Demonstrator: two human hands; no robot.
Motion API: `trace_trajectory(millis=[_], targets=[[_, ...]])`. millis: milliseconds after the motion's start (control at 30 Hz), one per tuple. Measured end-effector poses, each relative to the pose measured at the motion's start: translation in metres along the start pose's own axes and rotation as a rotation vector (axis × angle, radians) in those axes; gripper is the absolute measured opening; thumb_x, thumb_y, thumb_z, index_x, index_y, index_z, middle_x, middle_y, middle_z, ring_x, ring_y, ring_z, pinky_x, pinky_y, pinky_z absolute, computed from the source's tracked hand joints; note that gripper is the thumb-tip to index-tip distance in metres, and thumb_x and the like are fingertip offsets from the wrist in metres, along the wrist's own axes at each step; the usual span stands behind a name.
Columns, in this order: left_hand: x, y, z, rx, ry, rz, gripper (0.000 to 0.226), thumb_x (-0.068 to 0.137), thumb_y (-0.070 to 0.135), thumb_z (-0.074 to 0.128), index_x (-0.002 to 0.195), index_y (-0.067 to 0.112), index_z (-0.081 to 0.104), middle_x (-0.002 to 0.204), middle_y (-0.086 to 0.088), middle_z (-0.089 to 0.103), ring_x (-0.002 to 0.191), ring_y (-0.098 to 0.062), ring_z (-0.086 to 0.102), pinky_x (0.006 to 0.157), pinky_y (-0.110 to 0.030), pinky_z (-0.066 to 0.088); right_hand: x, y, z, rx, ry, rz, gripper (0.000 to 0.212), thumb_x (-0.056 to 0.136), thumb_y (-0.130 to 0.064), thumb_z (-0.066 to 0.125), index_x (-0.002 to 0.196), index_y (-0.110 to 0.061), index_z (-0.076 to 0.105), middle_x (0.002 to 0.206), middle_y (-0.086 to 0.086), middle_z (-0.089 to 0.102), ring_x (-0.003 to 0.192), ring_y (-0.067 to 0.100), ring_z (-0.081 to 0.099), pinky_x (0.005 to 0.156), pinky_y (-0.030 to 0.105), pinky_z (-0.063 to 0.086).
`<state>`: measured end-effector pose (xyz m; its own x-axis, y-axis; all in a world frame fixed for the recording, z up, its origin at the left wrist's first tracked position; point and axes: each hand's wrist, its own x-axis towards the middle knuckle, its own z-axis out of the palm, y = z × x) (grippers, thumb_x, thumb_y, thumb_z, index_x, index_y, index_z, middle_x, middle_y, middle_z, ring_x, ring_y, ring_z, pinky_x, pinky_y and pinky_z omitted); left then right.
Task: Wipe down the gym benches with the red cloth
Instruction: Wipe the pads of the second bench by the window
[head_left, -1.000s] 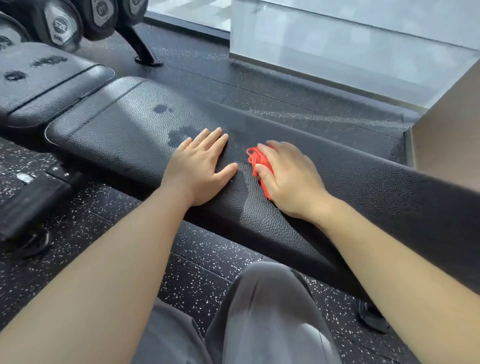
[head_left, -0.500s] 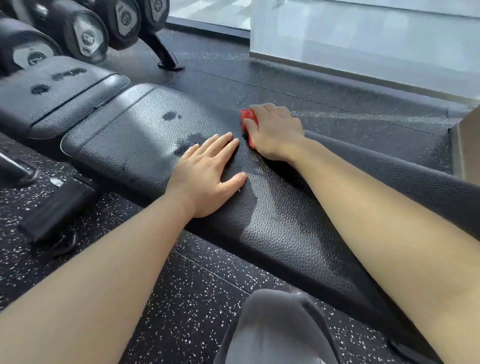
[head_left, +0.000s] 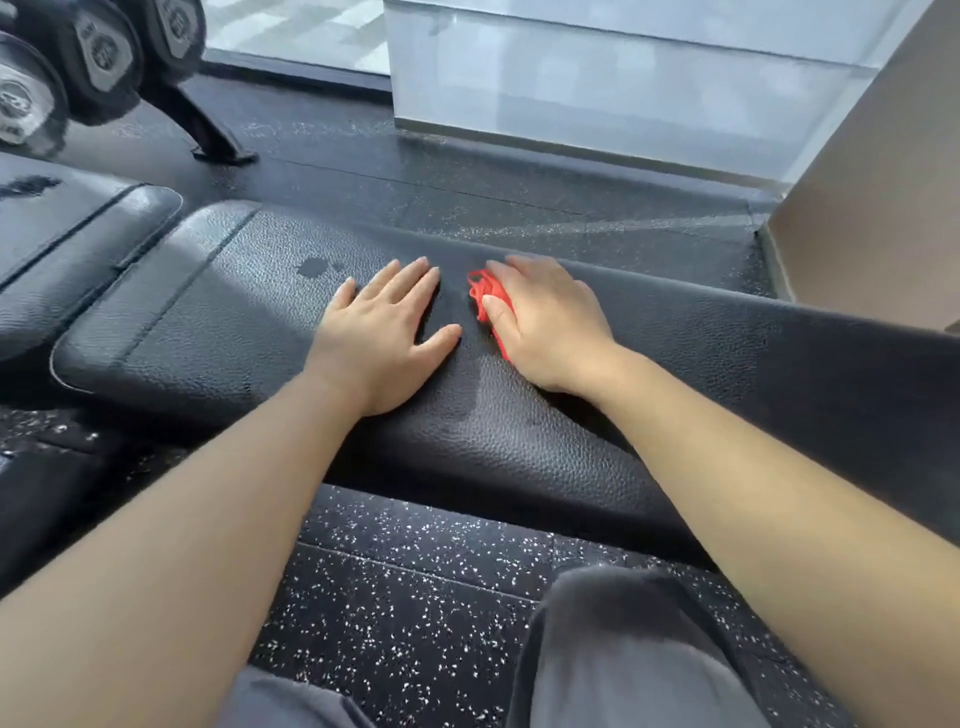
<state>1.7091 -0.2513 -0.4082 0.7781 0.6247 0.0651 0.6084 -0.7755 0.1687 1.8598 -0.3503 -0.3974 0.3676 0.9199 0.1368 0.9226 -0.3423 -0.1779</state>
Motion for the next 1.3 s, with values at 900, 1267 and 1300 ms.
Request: trace_trajectory(millis=[900,1267,1300], targets=[[-0.001,0.000,0.002,-0.112,0.116,-0.139,0.057,0.095,0.042,0.035,0.148,0.023,0.025,0.157,0.008,0.018,0.145,-0.011,0.010,0.118,-0.037,0.004,0.028,-0.016,0.006,0.013,-0.010,-0.010,0.046,0.099,-0.039,0.028,0.140,-0.019,0.037,0.145,0.002,0.038,0.134,0.023,0.031,0.108,0.041,0.027],[0.004,-0.003,0.006,-0.080,0.110,-0.129,0.060,0.093,0.046,0.030,0.149,0.025,0.022,0.157,0.011,0.016,0.145,-0.008,0.009,0.118,-0.038,0.007,0.093,-0.020,0.008,0.076,-0.098,0.083,0.041,0.098,-0.043,0.024,0.121,-0.021,0.050,0.128,0.009,0.053,0.117,0.034,0.049,0.089,0.043,0.040],[0.004,-0.003,0.006,-0.083,0.106,-0.131,0.059,0.094,0.045,0.032,0.149,0.025,0.022,0.157,0.011,0.016,0.145,-0.008,0.008,0.118,-0.038,0.006,0.087,-0.020,0.008,0.074,-0.067,0.066,0.038,0.097,-0.042,0.027,0.119,-0.022,0.051,0.126,0.008,0.054,0.116,0.034,0.049,0.087,0.043,0.040]])
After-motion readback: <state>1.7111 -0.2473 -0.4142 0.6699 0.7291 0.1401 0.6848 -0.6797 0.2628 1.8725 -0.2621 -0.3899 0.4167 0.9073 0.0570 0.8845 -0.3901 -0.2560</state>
